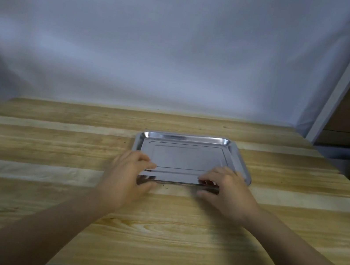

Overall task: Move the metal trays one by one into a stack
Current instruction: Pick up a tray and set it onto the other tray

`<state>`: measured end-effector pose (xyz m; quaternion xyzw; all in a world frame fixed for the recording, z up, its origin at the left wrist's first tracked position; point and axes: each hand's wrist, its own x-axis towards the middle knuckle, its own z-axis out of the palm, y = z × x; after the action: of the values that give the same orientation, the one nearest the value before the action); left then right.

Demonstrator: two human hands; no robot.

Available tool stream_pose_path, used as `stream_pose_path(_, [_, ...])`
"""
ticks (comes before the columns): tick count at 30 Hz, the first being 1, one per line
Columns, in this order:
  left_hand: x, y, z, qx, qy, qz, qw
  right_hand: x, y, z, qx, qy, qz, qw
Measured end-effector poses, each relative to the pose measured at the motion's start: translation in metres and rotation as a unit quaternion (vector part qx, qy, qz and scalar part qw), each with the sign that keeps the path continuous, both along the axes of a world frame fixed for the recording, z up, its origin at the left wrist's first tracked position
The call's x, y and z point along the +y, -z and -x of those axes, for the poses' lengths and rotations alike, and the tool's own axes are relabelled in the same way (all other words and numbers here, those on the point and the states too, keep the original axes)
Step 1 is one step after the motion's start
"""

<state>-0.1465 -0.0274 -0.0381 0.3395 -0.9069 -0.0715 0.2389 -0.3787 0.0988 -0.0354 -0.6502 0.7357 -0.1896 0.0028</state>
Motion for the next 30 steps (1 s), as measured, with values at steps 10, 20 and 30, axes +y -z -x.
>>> stream_pose_path(10, [-0.019,-0.010,0.013,-0.212,0.046,0.093,0.972,-0.028,-0.014,0.000,0.124,-0.017,-0.088,0.988])
stream_pose_path(20, [-0.095,-0.019,0.051,-0.209,-0.009,0.045,0.977,-0.116,-0.011,0.023,0.112,0.061,-0.099,0.987])
stream_pose_path(30, [-0.114,-0.021,0.066,-0.172,-0.047,-0.004,0.984,-0.140,-0.008,0.030,0.112,0.066,-0.063,0.989])
